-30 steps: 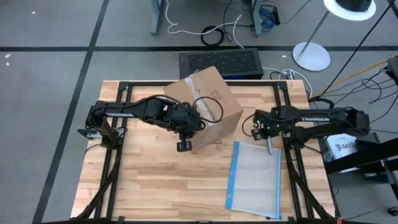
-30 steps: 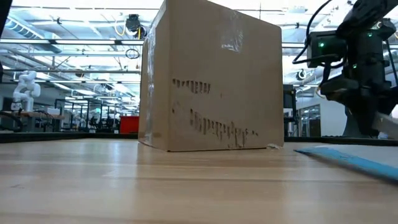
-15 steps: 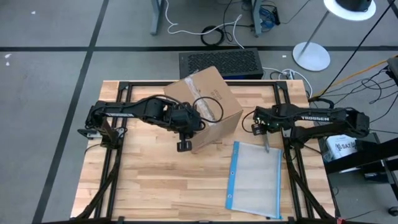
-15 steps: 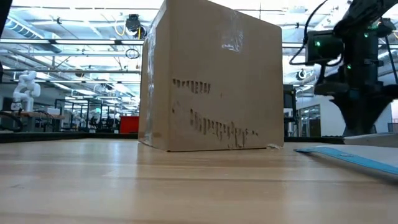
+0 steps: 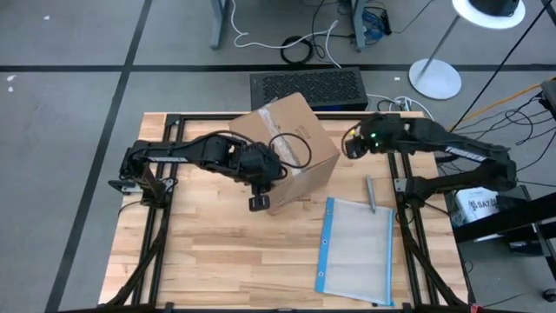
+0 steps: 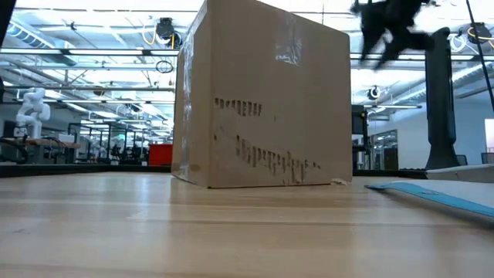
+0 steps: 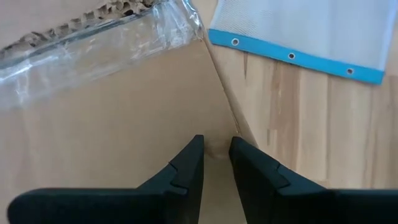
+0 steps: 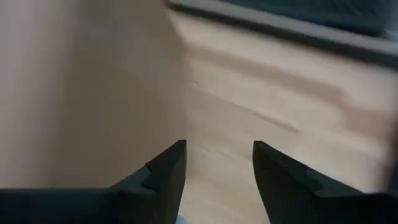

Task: Unpack boxes
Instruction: Open the cardboard box using the gray cutter

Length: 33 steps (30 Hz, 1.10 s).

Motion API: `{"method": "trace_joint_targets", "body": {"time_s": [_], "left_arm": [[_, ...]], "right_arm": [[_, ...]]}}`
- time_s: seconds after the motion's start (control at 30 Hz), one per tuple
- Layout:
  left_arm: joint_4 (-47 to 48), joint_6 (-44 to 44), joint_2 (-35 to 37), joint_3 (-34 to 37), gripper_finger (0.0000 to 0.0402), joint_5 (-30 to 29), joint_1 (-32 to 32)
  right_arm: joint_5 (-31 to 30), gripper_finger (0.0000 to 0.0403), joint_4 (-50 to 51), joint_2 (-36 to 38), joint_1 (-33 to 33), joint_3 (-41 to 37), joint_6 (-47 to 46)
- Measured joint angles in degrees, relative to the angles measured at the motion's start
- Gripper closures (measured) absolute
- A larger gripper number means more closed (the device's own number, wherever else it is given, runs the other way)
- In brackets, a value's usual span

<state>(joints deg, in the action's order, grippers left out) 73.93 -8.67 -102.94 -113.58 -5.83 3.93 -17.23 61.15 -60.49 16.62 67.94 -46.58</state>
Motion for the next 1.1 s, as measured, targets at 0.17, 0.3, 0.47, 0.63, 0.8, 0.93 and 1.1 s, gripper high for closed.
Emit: {"method": "trace_joint_targets", "body": {"time_s": [0.17, 0.3, 0.47, 0.63, 0.8, 0.93, 1.1], "left_arm": [[-0.52, -0.06, 0.0, 0.0, 0.0313, 0.77, -0.6], [-2.66, -0.06, 0.35, 0.03, 0.0313, 0.32, -0.6], [-4.24, -1.97, 3.26, 0.33, 0.0313, -0.67, -0.61], [-6.86, -3.11, 10.22, 0.21, 0.0313, -4.63, -0.69], [-4.34, -4.27, 15.5, 0.13, 0.0313, -15.66, -1.97], [4.31, -6.61, 17.07, 0.02, 0.0313, -22.73, -6.21], [9.87, -8.84, 16.5, 2.73, 0.0313, -18.88, -13.54]], "right_arm": [[-0.55, 0.0227, -17.87, -0.08, -5.78, 4.72, 4.23], [2.83, 0.0233, -28.04, -2.63, -8.04, 4.75, 5.92], [6.39, 0.0243, -27.59, -7.67, -9.67, 4.62, 5.83], [7.11, 0.0245, -31.22, -11.24, -10.37, 4.62, 5.89], [8.85, 0.0245, -35.71, -14.38, -8.82, 4.64, 5.7], [9.5, 0.0245, -34.41, -16.55, -7.71, 4.99, 5.92], [11.25, 0.0245, -32.65, -18.43, -6.93, 5.12, 4.88]]}}
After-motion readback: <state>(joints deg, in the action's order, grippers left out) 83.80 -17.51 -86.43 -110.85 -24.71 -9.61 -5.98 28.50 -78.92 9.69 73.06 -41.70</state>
